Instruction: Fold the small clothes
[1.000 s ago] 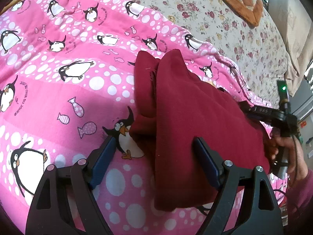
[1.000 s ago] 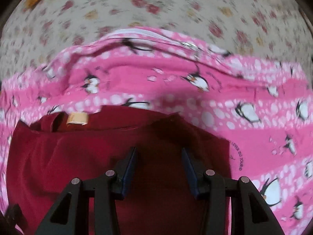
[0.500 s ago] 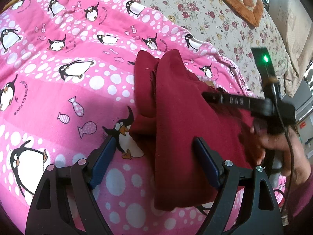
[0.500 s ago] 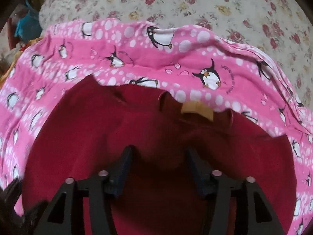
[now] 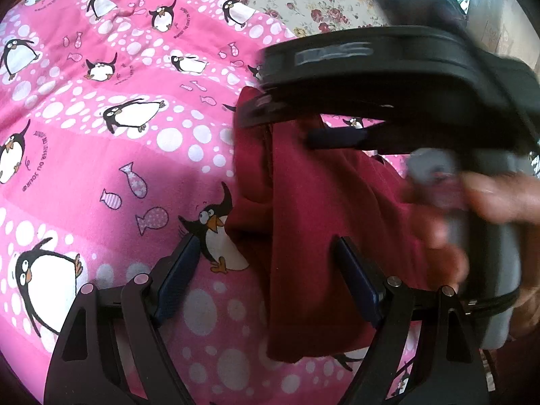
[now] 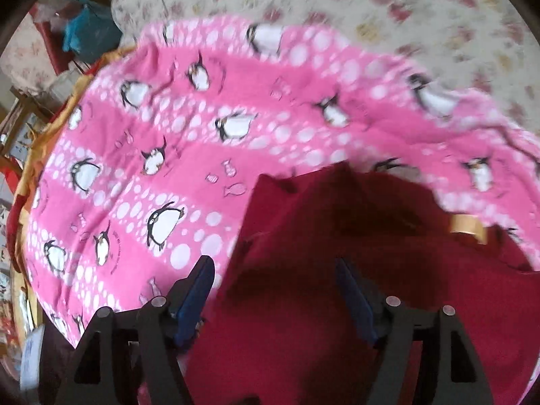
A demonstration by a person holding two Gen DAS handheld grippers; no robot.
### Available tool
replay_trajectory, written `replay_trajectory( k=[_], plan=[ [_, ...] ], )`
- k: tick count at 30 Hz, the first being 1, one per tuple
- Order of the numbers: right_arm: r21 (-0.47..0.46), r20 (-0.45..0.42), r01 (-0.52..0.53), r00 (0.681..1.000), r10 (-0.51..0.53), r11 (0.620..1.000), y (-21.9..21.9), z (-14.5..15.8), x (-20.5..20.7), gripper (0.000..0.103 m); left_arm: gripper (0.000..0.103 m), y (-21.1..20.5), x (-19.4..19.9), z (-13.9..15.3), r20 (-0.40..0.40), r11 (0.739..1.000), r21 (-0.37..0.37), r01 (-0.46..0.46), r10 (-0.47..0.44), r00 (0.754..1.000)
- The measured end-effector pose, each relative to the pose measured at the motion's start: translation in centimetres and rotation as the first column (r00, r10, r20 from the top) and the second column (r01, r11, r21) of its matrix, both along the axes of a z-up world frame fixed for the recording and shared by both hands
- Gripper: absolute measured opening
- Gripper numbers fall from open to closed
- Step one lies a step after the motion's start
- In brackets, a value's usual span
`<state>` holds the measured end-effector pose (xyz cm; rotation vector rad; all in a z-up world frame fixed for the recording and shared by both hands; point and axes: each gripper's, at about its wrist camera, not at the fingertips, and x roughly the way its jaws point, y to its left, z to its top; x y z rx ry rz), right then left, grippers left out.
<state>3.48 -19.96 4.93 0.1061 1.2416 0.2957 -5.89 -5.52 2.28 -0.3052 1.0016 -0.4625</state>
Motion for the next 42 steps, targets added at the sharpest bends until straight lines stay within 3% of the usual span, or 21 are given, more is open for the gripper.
replay_trajectory(
  k=[2,5,7,9,10,13,14,16,18,21,26,31,38,39,40,42],
  plan=[
    [-0.049,-0.038,-0.025,0.999,0.023,0.999,1.2,-1.3,0.8,0.074,0.083,0.4,0.1,0.0,-0.015,0.999,-0.033,-0.007,0.007,1.000],
    [-0.137,-0.008,-0.066,0.998,0.066,0.988,2.6,-2.4,1.0,0.086,0.083,0.4,0.0,0.1,-0.021,0.999,-0.040,-0.008,0.008,1.000],
    [-0.159,-0.009,-0.104,0.995,0.104,0.982,3.0,-2.7,1.2,0.086,0.083,0.2,-0.2,0.1,-0.013,1.000,-0.029,-0.005,0.004,1.000],
    [-0.155,0.005,-0.110,0.994,0.112,0.982,2.5,-2.7,1.3,0.079,0.084,0.0,-0.3,0.2,-0.007,1.000,-0.022,-0.001,0.001,1.000],
    [-0.165,0.009,-0.104,0.994,0.107,0.981,2.3,-2.8,1.3,0.066,0.085,-0.1,-0.5,0.2,-0.004,1.000,-0.022,-0.001,0.000,1.000],
    [-0.131,0.038,-0.117,0.992,0.123,0.984,0.9,-2.0,0.7,0.045,0.085,-0.5,-0.5,0.4,0.007,1.000,-0.012,0.014,-0.014,1.000],
    [-0.113,0.049,-0.118,0.991,0.124,0.987,0.3,-1.6,0.4,0.035,0.082,-0.7,-0.6,0.5,0.015,0.999,-0.016,0.027,-0.027,1.000],
    [-0.068,0.077,-0.109,0.990,0.114,0.992,-0.7,-0.5,-0.4,0.025,0.039,-1.0,-0.5,0.6,0.009,0.994,-0.072,0.077,-0.076,0.997],
    [-0.027,0.109,-0.094,0.989,0.097,0.995,-1.9,0.5,-1.3,0.023,0.024,-1.2,-0.6,0.5,-0.026,0.988,-0.117,0.102,-0.106,0.994],
    [0.041,0.130,-0.065,0.990,0.060,0.997,-3.5,1.8,-2.2,0.021,0.018,-1.8,-1.9,1.9,-0.006,0.988,-0.109,0.112,-0.113,0.994],
    [0.164,0.155,-0.005,0.988,-0.021,0.987,-7.9,4.3,-3.2,0.020,0.017,-5.0,-4.9,6.6,0.101,0.973,-0.076,0.220,-0.212,0.972],
    [0.236,0.183,0.074,0.976,-0.119,0.969,-14.4,6.9,-5.7,0.019,0.016,-11.3,-7.1,9.8,0.142,0.933,-0.043,0.358,-0.349,0.926],
    [0.241,0.202,0.191,0.949,-0.242,0.952,-23.2,7.9,-9.9,0.018,0.016,-20.6,-8.4,8.7,0.104,0.881,0.004,0.474,-0.472,0.876],
    [0.240,0.196,0.219,0.943,-0.268,0.946,-24.8,7.6,-10.5,0.017,0.016,-21.9,-8.7,7.9,0.084,0.873,0.009,0.488,-0.487,0.869],
    [0.237,0.190,0.255,0.934,-0.302,0.937,-26.4,7.0,-11.0,0.006,0.016,-22.8,-8.4,7.3,0.060,0.867,0.007,0.498,-0.498,0.865],
    [0.232,0.164,0.338,0.911,-0.379,0.912,-29.2,5.5,-11.5,0.006,0.010,-24.1,-8.0,5.7,0.028,0.862,-0.004,0.506,-0.506,0.862]
  ],
)
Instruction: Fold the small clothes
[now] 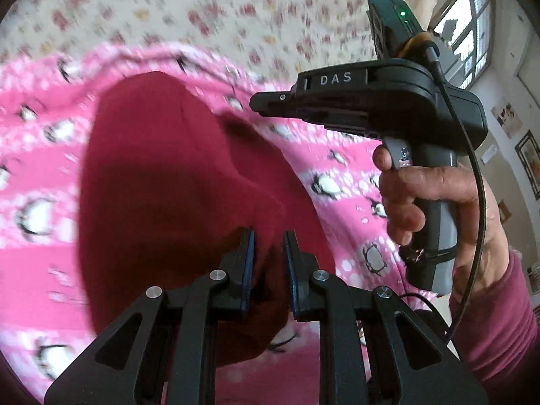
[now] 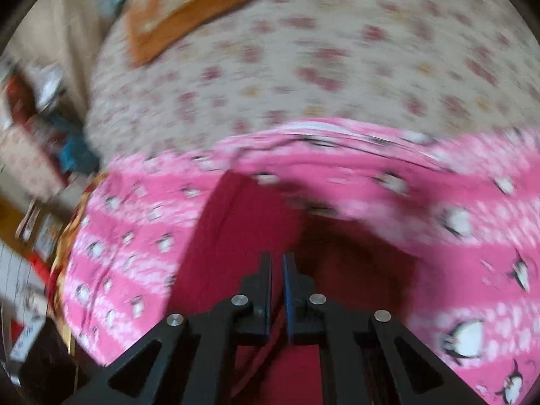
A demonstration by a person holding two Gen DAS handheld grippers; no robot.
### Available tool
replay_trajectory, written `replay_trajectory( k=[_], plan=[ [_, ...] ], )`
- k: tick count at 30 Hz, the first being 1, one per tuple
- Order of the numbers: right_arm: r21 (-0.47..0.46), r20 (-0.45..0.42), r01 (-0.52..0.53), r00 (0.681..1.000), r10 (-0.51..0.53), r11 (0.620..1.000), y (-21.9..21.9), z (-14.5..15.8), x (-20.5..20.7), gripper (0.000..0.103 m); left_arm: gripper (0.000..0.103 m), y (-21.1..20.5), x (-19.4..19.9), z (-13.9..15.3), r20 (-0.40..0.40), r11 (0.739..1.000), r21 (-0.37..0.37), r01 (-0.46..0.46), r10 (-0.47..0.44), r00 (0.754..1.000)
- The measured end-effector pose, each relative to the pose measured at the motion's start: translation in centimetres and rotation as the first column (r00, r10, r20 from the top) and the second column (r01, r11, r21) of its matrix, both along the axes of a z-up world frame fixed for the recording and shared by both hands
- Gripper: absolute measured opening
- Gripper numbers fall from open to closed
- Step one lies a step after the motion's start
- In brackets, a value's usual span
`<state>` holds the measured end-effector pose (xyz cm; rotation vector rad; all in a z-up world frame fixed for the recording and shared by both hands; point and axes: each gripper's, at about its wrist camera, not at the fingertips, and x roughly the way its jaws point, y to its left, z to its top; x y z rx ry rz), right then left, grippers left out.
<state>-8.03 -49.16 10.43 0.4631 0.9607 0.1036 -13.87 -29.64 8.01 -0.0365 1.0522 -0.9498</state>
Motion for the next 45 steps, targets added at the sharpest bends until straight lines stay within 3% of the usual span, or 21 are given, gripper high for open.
replay_trajectory(
  k=[4,6,7,8,10,12,17,20,22,29,34,37,40,43,45],
  plan=[
    [0.076,-0.068,0.065,0.996,-0.060,0.995,-2.2,-3.4,-0.7,0.006,0.010,-1.2,-0.1,-1.4,-0.007,1.000,0.017,-0.011,0.011,1.000],
    [0.167,-0.064,0.069,0.996,-0.059,0.984,-2.4,-3.8,-1.6,0.007,0.010,-0.3,-0.1,-1.2,-0.031,1.000,0.001,-0.018,0.018,0.999],
    [0.190,-0.055,0.065,0.997,-0.056,0.980,-2.4,-3.7,-2.0,0.013,0.011,0.1,0.0,-1.0,-0.043,1.000,-0.001,-0.013,0.013,0.999],
    [0.201,-0.044,0.062,0.998,-0.054,0.978,-2.2,-3.4,-2.4,0.033,0.014,0.6,0.2,-0.8,-0.051,1.000,0.002,-0.011,0.011,0.999],
    [0.214,-0.036,0.046,0.999,-0.039,0.976,-1.4,-3.1,-3.0,0.067,0.036,2.0,-0.3,-0.1,-0.059,1.000,-0.006,0.002,-0.002,0.998],
    [0.229,-0.039,0.007,0.999,0.002,0.973,-0.2,-3.4,-3.0,0.070,0.048,4.4,-1.2,0.7,-0.052,1.000,-0.026,-0.005,0.003,0.999],
    [0.213,-0.091,-0.023,0.995,0.043,0.977,2.2,-5.3,-2.1,0.070,0.048,8.8,-1.4,1.5,-0.015,0.995,-0.034,-0.093,0.092,0.996],
    [0.215,-0.087,-0.011,0.996,0.030,0.977,3.4,-6.0,-1.1,0.078,0.048,10.5,-0.8,1.1,-0.020,0.988,-0.013,-0.151,0.150,0.988],
    [0.205,-0.074,-0.015,0.997,0.031,0.979,4.3,-6.2,-0.7,0.078,0.048,10.9,-0.1,0.4,-0.039,0.984,0.000,-0.178,0.178,0.983],
    [0.059,0.009,-0.086,0.996,0.085,0.995,6.2,-4.3,-1.6,0.024,0.048,10.8,0.3,0.3,-0.036,0.978,0.009,-0.207,0.208,0.978],
    [-0.054,0.096,-0.108,0.989,0.113,0.993,4.7,-0.2,-3.6,0.021,0.048,9.6,0.9,1.2,-0.015,0.976,0.014,-0.216,0.216,0.976],
    [-0.141,0.084,-0.089,0.991,0.102,0.986,2.8,0.6,-4.3,0.020,0.048,8.6,1.1,0.9,-0.012,0.978,0.033,-0.208,0.208,0.978],
    [-0.205,0.002,-0.044,0.999,0.045,0.978,0.7,-1.6,-3.7,0.020,0.048,7.4,1.4,0.2,-0.017,0.977,0.056,-0.204,0.205,0.979],
    [-0.142,-0.060,-0.009,0.998,0.001,0.990,-0.6,-4.4,-3.3,0.022,0.048,6.2,1.7,-0.6,-0.013,0.974,0.101,-0.204,0.207,0.978],
    [-0.120,-0.044,0.034,0.998,-0.040,0.992,-1.4,-3.8,-3.9,0.047,0.048,5.7,1.6,-0.6,0.023,0.971,0.123,-0.206,0.205,0.979]
  ],
)
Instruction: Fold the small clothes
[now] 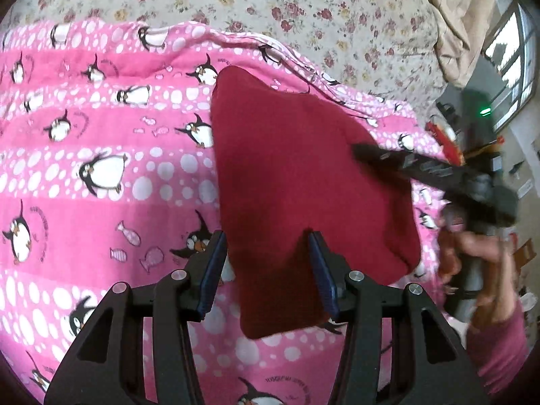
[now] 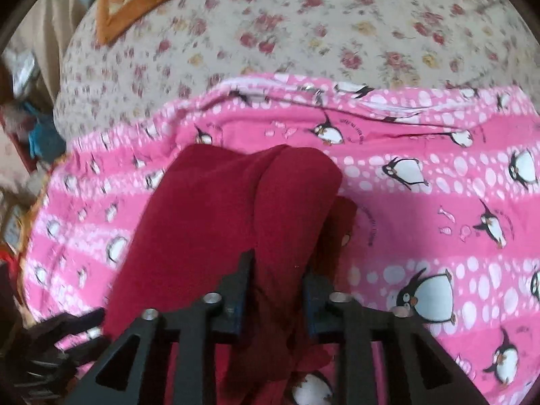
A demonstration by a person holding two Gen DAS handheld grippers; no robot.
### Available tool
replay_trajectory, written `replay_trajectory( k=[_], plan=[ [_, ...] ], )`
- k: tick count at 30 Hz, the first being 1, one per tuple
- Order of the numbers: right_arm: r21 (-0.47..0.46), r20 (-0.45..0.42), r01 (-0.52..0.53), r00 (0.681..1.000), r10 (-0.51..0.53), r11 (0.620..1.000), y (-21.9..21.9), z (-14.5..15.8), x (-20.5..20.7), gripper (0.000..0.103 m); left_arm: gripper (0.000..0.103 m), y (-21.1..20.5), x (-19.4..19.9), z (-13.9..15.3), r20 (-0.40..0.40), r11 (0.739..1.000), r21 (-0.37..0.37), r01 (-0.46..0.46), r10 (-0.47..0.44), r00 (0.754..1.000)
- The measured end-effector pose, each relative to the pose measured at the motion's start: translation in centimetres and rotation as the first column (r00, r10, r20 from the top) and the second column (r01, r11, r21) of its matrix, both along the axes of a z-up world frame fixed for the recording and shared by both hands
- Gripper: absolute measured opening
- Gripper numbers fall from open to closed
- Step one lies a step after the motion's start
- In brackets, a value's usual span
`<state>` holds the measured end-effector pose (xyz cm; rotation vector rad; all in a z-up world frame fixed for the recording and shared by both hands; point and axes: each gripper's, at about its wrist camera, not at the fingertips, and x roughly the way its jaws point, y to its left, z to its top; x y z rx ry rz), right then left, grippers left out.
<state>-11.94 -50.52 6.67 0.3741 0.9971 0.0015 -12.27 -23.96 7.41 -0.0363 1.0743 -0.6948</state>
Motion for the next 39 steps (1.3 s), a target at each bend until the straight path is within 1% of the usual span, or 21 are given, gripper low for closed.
replay_trajectory(
  k=[1,3,5,6,9,11,12,13,14,15,16,18,22,27,30,32,33,34,35,37,39],
  plan=[
    [-0.015,0.008,0.033,0.999,-0.033,0.999,-0.4,0.7,-0.4,0.059,0.048,-0.2,0.0,0.0,0.012,1.000,0.011,0.002,-0.002,1.000],
    [-0.032,0.056,0.064,0.996,-0.062,0.997,-0.7,2.4,-1.2,0.060,0.051,-0.6,-0.1,-0.1,0.036,0.999,0.032,0.010,-0.011,0.999],
    [-0.021,0.109,0.024,0.994,-0.021,1.000,0.1,4.1,-2.2,0.060,0.051,-0.9,-0.1,-0.3,0.047,0.999,0.042,0.005,-0.007,0.999],
    [-0.021,0.115,-0.009,0.993,0.011,1.000,0.9,4.4,-2.5,0.060,0.051,-1.0,0.0,-0.4,0.044,0.999,0.047,0.002,-0.005,0.999],
    [-0.068,0.076,-0.124,0.989,0.129,0.990,3.8,4.0,-3.0,0.053,0.052,-1.3,0.1,-1.0,0.039,0.998,0.067,-0.003,0.000,0.999],
    [-0.175,0.008,-0.105,0.994,0.108,0.979,4.3,2.1,-2.7,0.047,0.057,-1.4,0.1,-1.3,0.042,0.997,0.071,-0.007,0.004,0.999],
    [-0.196,-0.028,-0.083,0.997,0.079,0.977,3.9,1.1,-2.3,0.047,0.057,-1.4,0.1,-1.4,0.041,0.997,0.072,-0.010,0.007,0.999],
    [-0.138,-0.045,-0.067,0.997,0.062,0.988,3.1,0.0,-2.1,0.047,0.057,-1.5,0.2,-1.6,0.038,0.997,0.073,-0.016,0.013,0.999],
    [-0.054,-0.048,-0.046,0.998,0.043,0.998,2.2,-0.9,-2.0,0.047,0.057,-1.5,0.2,-1.6,0.035,0.997,0.071,-0.020,0.018,0.999],
    [-0.011,-0.041,-0.032,0.999,0.032,0.999,1.6,-1.3,-2.1,0.047,0.057,-1.5,0.2,-1.7,0.034,0.997,0.069,-0.023,0.020,0.999],
    [0.000,-0.031,-0.029,0.999,0.029,1.000,1.4,-1.4,-2.2,0.047,0.057,-1.7,0.1,-1.7,0.034,0.997,0.070,-0.023,0.021,0.999],
    [-0.007,-0.026,-0.023,0.999,0.023,1.000,1.6,-1.0,-2.7,0.047,0.057,-1.8,0.0,-1.7,0.043,0.997,0.077,-0.024,0.021,0.999],
    [-0.095,0.011,-0.002,1.000,0.003,0.996,2.4,1.3,-4.5,0.047,0.057,-2.0,-0.3,-1.5,0.064,0.995,0.093,-0.028,0.022,0.998],
    [-0.095,0.062,-0.072,0.995,0.078,0.993,4.4,3.2,-6.9,0.047,0.057,-2.0,-0.4,-1.5,0.066,0.995,0.098,-0.035,0.028,0.997],
    [-0.100,0.035,-0.125,0.991,0.129,0.987,5.6,2.3,-7.6,0.047,0.058,-2.2,-0.5,-1.5,0.073,0.994,0.106,-0.039,0.031,0.997],
    [-0.126,0.003,-0.131,0.991,0.132,0.983,5.7,1.2,-7.8,0.047,0.058,-2.3,-0.5,-1.6,0.073,0.993,0.113,-0.042,0.034,0.997],
    [-0.142,-0.031,-0.122,0.992,0.119,0.982,5.4,0.1,-7.8,0.047,0.058,-2.4,-0.5,-1.6,0.070,0.992,0.118,-0.040,0.032,0.997],
    [-0.122,-0.053,-0.117,0.992,0.111,0.986,5.0,-0.8,-7.8,0.047,0.058,-2.5,-0.5,-1.7,0.070,0.991,0.127,-0.039,0.031,0.997],
    [-0.077,-0.059,-0.106,0.993,0.101,0.991,4.4,-1.5,-7.9,0.047,0.059,-2.6,-0.6,-1.8,0.074,0.990,0.132,-0.039,0.029,0.997],
    [0.006,-0.052,-0.070,0.996,0.070,0.998,3.3,-2.0,-8.3,0.047,0.062,-2.7,-0.8,-1.9,0.079,0.990,0.136,-0.033,0.022,0.997],
    [0.008,-0.040,-0.064,0.997,0.065,0.998,3.2,-1.4,-8.8,0.047,0.062,-2.7,-0.9,-1.9,0.085,0.990,0.140,-0.033,0.021,0.996]
  ],
)
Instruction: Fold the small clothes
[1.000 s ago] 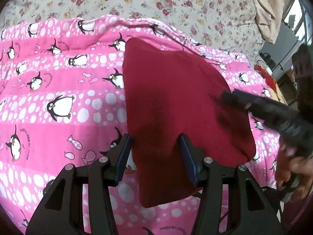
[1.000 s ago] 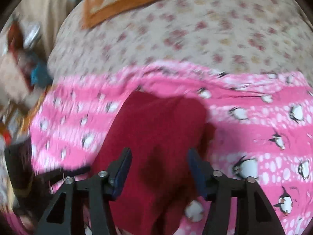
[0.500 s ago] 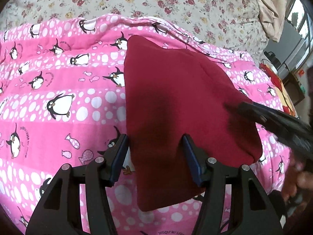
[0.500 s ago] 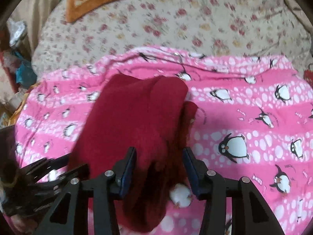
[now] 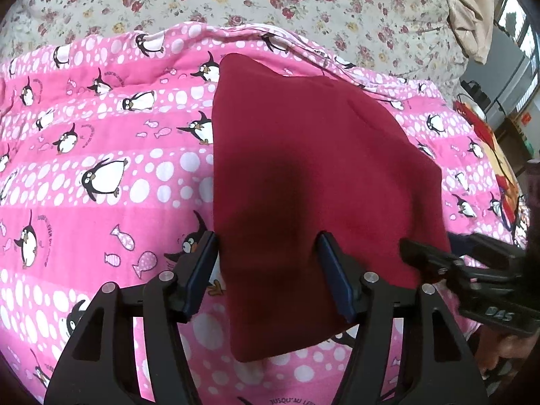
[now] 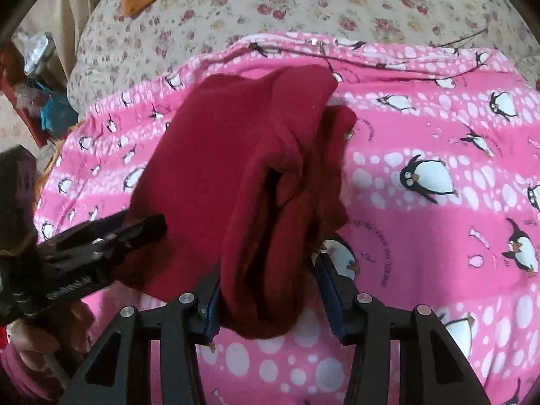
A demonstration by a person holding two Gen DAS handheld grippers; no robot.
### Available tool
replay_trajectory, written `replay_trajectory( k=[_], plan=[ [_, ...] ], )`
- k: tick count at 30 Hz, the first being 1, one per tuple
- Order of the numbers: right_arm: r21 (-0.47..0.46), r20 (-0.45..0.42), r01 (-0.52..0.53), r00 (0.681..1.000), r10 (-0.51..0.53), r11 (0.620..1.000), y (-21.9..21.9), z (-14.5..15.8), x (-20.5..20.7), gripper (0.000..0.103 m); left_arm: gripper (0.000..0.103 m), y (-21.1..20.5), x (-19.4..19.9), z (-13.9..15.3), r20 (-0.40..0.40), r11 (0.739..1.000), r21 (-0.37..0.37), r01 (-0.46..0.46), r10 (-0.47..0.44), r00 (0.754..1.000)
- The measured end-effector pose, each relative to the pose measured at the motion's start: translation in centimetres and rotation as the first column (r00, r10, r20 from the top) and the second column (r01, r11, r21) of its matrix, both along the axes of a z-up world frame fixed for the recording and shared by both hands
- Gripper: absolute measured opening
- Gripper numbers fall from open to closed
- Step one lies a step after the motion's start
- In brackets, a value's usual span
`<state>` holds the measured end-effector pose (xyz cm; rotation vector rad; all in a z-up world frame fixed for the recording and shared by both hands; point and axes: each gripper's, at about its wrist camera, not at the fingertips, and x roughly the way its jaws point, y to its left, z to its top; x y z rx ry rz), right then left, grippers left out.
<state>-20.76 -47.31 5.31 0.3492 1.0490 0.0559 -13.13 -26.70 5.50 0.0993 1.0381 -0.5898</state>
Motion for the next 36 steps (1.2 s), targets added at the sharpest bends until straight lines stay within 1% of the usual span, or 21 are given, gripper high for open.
replay_trajectory(
  k=[3,4,7,8,11,14,17,22,26,28,30,31,32,34,36],
  plan=[
    [-0.031,0.030,0.008,1.000,-0.007,0.999,0.2,1.7,-0.5,0.047,0.064,-0.1,0.0,-0.1,-0.001,1.000,-0.001,-0.003,0.003,1.000],
    [-0.042,0.052,0.014,0.999,-0.011,0.999,0.3,2.4,-0.4,0.047,0.064,-0.1,0.1,-0.1,-0.004,1.000,-0.003,-0.006,0.006,1.000],
    [-0.056,0.116,0.013,0.993,-0.007,0.998,0.9,4.4,0.5,0.047,0.065,-0.2,0.0,-0.2,-0.006,1.000,-0.003,-0.009,0.009,1.000],
    [-0.053,0.123,0.012,0.992,-0.005,0.999,1.1,4.6,0.9,0.047,0.066,-0.2,0.0,-0.2,-0.006,1.000,-0.003,-0.009,0.009,1.000],
    [-0.078,0.115,0.006,0.993,0.003,0.997,2.0,4.1,3.2,0.047,0.066,-0.2,0.1,-0.3,-0.011,1.000,-0.008,-0.012,0.012,1.000],
    [-0.109,0.059,0.032,0.998,-0.025,0.993,1.7,2.2,5.4,0.047,0.069,-0.3,0.2,-0.5,-0.018,1.000,-0.014,-0.014,0.014,1.000],
    [-0.126,0.049,0.043,0.998,-0.037,0.991,1.0,1.2,5.9,0.047,0.070,-0.5,0.2,-0.5,-0.023,1.000,-0.011,-0.014,0.014,1.000],
    [-0.133,0.042,0.027,0.999,-0.021,0.991,1.0,1.4,5.4,0.047,0.070,-0.6,0.1,-0.5,-0.021,1.000,0.001,-0.003,0.003,1.000],
    [-0.089,0.036,0.052,0.998,-0.049,0.995,0.1,2.1,4.4,0.047,0.070,-0.3,0.3,-0.3,-0.036,1.000,-0.006,-0.002,0.002,0.999],
    [-0.064,0.061,0.074,0.996,-0.071,0.995,-0.7,2.6,3.7,0.049,0.070,-0.2,0.4,-0.1,-0.043,1.000,-0.010,0.002,-0.003,0.999],
    [-0.036,0.069,0.097,0.993,-0.094,0.995,-1.4,2.7,3.6,0.056,0.070,-0.2,0.5,0.0,-0.049,1.000,-0.017,0.004,-0.004,0.999],
    [-0.017,0.064,0.108,0.992,-0.106,0.994,-1.9,2.5,3.7,0.064,0.070,-0.2,0.7,0.2,-0.056,1.000,-0.028,0.007,-0.009,0.998],
    [0.008,0.055,0.120,0.991,-0.120,0.993,-2.4,2.2,3.9,0.071,0.070,-0.1,0.9,0.3,-0.068,0.999,-0.043,0.010,-0.013,0.998],
    [0.064,0.042,0.138,0.989,-0.141,0.988,-3.2,1.5,4.3,0.071,0.070,0.2,1.5,0.3,-0.096,0.997,-0.078,0.007,-0.014,0.995],
    [0.116,0.028,0.139,0.989,-0.143,0.984,-3.6,0.6,4.8,0.073,0.073,0.6,2.2,0.2,-0.131,0.993,-0.121,-0.003,-0.013,0.991]
  ],
)
